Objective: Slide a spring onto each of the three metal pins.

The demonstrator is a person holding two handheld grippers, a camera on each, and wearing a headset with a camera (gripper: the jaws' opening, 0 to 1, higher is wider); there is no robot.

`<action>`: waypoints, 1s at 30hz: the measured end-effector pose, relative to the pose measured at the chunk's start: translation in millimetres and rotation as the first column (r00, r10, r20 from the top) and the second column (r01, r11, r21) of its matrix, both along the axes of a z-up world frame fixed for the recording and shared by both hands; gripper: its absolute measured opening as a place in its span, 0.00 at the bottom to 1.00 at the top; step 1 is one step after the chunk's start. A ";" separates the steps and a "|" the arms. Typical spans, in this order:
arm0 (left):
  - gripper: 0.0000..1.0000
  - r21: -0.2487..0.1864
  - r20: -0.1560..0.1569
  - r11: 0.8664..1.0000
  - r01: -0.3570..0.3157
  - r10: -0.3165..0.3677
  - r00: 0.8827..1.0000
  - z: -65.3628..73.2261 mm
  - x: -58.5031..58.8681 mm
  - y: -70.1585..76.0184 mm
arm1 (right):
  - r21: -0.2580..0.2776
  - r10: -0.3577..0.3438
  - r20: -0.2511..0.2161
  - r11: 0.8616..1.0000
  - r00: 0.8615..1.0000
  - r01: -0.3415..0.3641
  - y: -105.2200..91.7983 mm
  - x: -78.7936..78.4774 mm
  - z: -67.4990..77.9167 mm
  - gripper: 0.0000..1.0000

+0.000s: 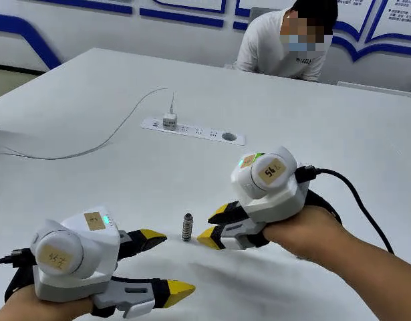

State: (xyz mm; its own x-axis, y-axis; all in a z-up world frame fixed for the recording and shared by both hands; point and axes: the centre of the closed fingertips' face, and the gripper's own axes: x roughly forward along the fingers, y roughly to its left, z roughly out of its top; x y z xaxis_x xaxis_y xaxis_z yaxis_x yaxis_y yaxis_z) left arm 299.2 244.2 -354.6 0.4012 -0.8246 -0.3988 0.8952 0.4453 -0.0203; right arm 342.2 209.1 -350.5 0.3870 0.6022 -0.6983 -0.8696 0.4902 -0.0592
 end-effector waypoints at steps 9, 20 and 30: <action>0.58 0.001 0.001 1.000 0.010 -0.010 1.000 1.2 -2.0 -3.5 | 0.031 -0.036 0.008 0.999 0.999 0.036 -14.6 -18.6 4.2 0.24; 0.60 0.004 0.007 1.000 0.020 -0.020 1.000 4.4 -3.8 -6.7 | 0.031 -0.076 0.016 0.997 0.997 0.076 -39.1 -38.2 2.1 0.25; 0.62 0.007 0.006 1.000 0.022 -0.022 1.000 4.8 -5.3 -8.1 | 0.040 -0.122 0.030 0.992 0.992 0.121 -64.8 -46.7 6.8 0.27</action>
